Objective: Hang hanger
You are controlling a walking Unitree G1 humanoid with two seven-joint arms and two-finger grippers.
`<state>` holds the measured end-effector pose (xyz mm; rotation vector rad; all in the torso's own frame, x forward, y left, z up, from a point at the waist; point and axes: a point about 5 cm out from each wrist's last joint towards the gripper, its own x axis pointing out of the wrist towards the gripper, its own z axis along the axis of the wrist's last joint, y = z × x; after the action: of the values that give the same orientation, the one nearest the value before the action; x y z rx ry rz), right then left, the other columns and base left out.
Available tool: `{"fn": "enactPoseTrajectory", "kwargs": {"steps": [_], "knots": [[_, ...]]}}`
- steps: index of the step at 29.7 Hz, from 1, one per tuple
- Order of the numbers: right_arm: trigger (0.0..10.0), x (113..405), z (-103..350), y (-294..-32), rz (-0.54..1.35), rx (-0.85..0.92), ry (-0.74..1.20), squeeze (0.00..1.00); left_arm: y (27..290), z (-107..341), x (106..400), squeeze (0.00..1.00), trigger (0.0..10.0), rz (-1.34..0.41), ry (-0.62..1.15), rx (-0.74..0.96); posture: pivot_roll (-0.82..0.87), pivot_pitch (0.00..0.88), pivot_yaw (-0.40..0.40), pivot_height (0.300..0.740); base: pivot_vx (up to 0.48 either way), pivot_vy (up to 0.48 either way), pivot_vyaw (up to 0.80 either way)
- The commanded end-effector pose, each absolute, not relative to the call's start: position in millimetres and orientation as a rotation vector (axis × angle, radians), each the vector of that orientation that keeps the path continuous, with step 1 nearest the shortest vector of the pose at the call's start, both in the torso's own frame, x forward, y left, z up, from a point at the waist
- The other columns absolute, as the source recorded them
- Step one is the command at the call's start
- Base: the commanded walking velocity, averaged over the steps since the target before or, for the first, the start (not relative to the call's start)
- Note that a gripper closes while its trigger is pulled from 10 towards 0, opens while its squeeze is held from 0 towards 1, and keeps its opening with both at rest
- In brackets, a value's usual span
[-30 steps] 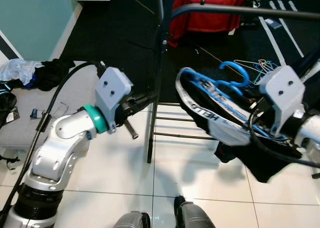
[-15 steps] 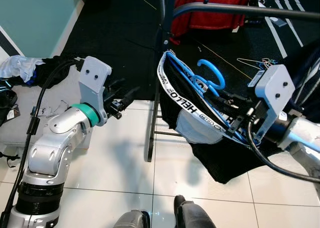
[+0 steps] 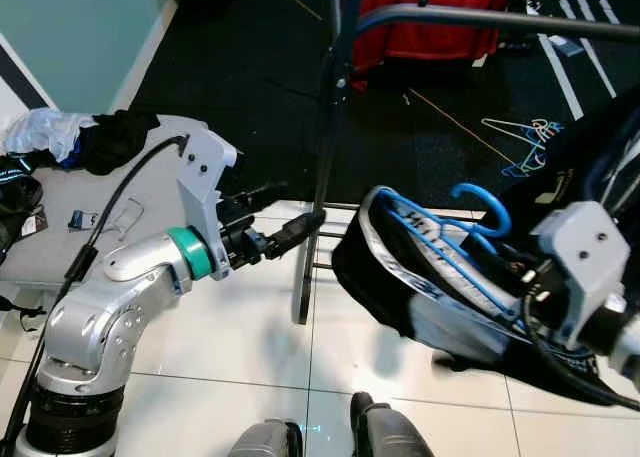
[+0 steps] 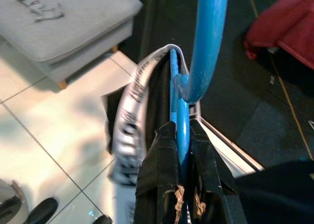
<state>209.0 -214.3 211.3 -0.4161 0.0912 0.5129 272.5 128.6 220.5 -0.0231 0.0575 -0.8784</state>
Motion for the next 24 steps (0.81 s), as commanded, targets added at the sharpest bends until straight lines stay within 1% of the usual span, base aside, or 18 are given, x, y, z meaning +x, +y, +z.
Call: {"fn": "enactPoseTrajectory", "kwargs": {"steps": [1,2,4,5,6,8,9,10,14,16,17,19,21,22,23,24], "knots": [[10.0,205,221,-207,0.553,-0.436,0.040,0.00,128,219,270,0.00,10.0,-0.911,0.081,-0.012,-0.18,0.153,0.118,0.740,0.000,0.000,0.00],[10.0,205,221,-207,0.553,-0.436,0.040,0.00,128,219,270,0.00,10.0,-0.911,0.081,-0.012,-0.18,0.153,0.118,0.740,0.000,0.000,0.00],[10.0,213,236,-195,0.647,-0.441,-0.043,0.00,130,219,271,0.00,10.0,-0.907,0.108,-0.002,-0.17,0.150,0.121,0.740,0.000,0.000,0.00],[10.0,213,236,-195,0.647,-0.441,-0.043,0.00,130,219,271,0.00,10.0,-0.907,0.108,-0.002,-0.17,0.150,0.121,0.740,0.000,0.000,0.00],[10.0,216,240,-191,0.687,-0.440,-0.064,0.00,131,219,272,0.00,10.0,-0.899,0.121,-0.011,-0.16,0.149,0.119,0.740,0.000,0.000,0.00],[10.0,220,243,-183,0.770,-0.416,-0.064,0.00,131,221,272,0.00,10.0,-0.884,0.125,-0.037,-0.15,0.149,0.110,0.740,0.000,0.000,0.00],[10.0,220,243,-183,0.770,-0.416,-0.064,0.00,131,221,272,0.00,10.0,-0.884,0.125,-0.037,-0.15,0.149,0.110,0.740,0.000,0.000,0.00],[10.0,219,241,-180,0.841,-0.433,-0.041,0.00,134,220,271,0.00,10.0,-0.850,0.133,-0.015,-0.13,0.149,0.098,0.740,0.000,0.000,0.00],[10.0,216,238,-181,0.870,-0.435,-0.013,0.00,139,216,272,0.00,10.0,-0.794,0.141,0.020,-0.13,0.152,0.094,0.740,0.000,0.000,0.00],[10.0,214,240,-180,0.904,-0.423,-0.021,0.00,147,212,284,0.00,10.0,-0.639,0.115,0.116,-0.13,0.155,0.096,0.740,0.000,0.000,0.00],[10.0,214,240,-180,0.904,-0.423,-0.021,0.00,147,212,284,0.00,10.0,-0.639,0.115,0.116,-0.13,0.155,0.096,0.740,0.000,0.000,0.00],[10.0,214,244,-178,0.917,-0.409,-0.042,0.00,150,211,290,0.00,10.0,-0.572,0.109,0.144,-0.14,0.155,0.097,0.740,0.000,0.000,0.00],[10.0,217,247,-177,0.918,-0.399,-0.057,0.00,150,211,291,0.00,10.0,-0.570,0.107,0.145,-0.14,0.150,0.099,0.740,0.000,0.000,0.00],[10.0,222,251,-176,0.913,-0.395,-0.083,0.00,149,210,290,0.37,10.0,-0.583,0.118,0.129,-0.14,0.146,0.102,0.740,0.000,0.000,0.00],[10.0,226,254,-175,0.911,-0.392,-0.100,0.00,148,209,289,0.37,10.0,-0.593,0.124,0.119,-0.14,0.144,0.102,0.740,0.000,0.000,0.00],[10.0,231,256,-173,0.911,-0.394,-0.116,0.00,147,209,289,1.00,10.0,-0.590,0.125,0.118,-0.14,0.142,0.099,0.740,0.000,0.000,0.00]]}}
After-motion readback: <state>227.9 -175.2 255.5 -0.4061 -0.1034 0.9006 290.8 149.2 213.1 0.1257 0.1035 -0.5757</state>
